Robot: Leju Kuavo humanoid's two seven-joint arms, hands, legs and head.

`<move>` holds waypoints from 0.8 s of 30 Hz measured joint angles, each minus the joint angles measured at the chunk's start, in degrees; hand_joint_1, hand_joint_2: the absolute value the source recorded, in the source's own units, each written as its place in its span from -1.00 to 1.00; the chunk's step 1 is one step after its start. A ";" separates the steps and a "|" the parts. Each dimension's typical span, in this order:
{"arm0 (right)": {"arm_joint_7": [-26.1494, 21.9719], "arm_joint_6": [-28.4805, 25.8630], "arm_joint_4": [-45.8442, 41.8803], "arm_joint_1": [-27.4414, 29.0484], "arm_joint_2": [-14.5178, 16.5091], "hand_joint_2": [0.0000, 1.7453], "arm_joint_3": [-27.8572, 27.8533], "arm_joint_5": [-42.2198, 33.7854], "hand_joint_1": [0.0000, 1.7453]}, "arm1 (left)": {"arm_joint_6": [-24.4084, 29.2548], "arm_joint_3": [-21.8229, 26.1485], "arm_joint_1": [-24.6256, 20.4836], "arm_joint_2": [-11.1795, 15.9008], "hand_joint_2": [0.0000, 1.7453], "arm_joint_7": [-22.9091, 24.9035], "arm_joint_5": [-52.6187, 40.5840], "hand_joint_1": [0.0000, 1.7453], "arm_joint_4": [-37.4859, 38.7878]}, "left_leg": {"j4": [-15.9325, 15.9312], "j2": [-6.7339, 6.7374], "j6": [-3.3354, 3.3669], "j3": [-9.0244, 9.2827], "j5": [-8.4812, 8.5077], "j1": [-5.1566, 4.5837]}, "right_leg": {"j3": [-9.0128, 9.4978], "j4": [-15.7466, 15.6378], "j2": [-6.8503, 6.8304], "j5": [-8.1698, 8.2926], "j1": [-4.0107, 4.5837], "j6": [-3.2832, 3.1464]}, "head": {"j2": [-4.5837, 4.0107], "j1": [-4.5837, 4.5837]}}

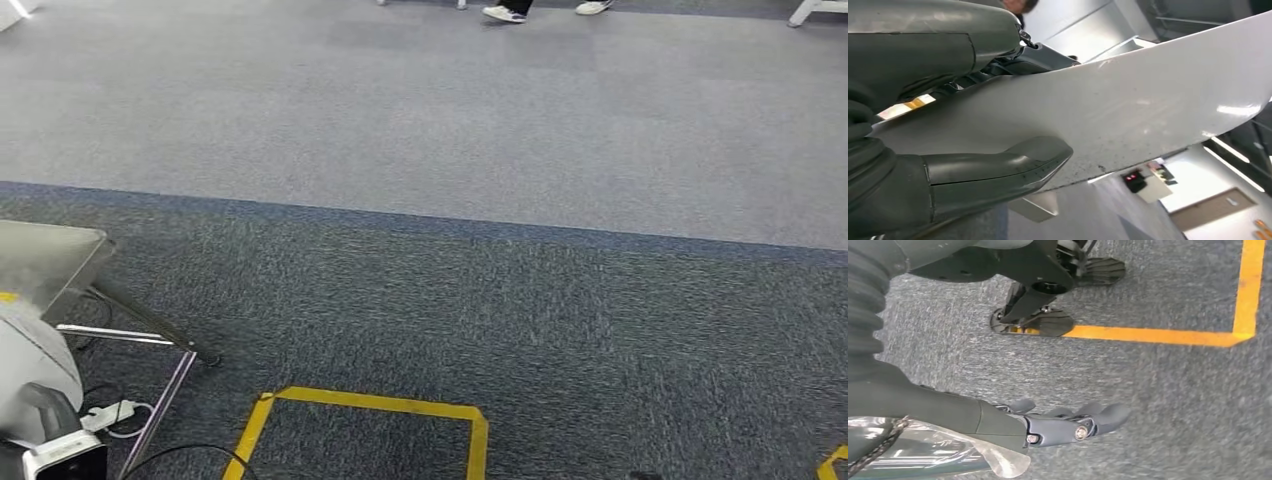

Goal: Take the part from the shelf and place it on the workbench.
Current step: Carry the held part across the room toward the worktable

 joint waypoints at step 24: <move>-0.18 0.07 0.03 0.29 0.25 1.00 -0.15 0.46 -1.00 | -0.01 -0.32 -0.37 -0.06 1.00 -1.35 1.04 1.00 -0.32 | 5.37 -1.82 -1.90 1.26 -6.54 0.20 | -9.43 0.76 1.89 5.44 0.63 -3.70 | 0.01 0.10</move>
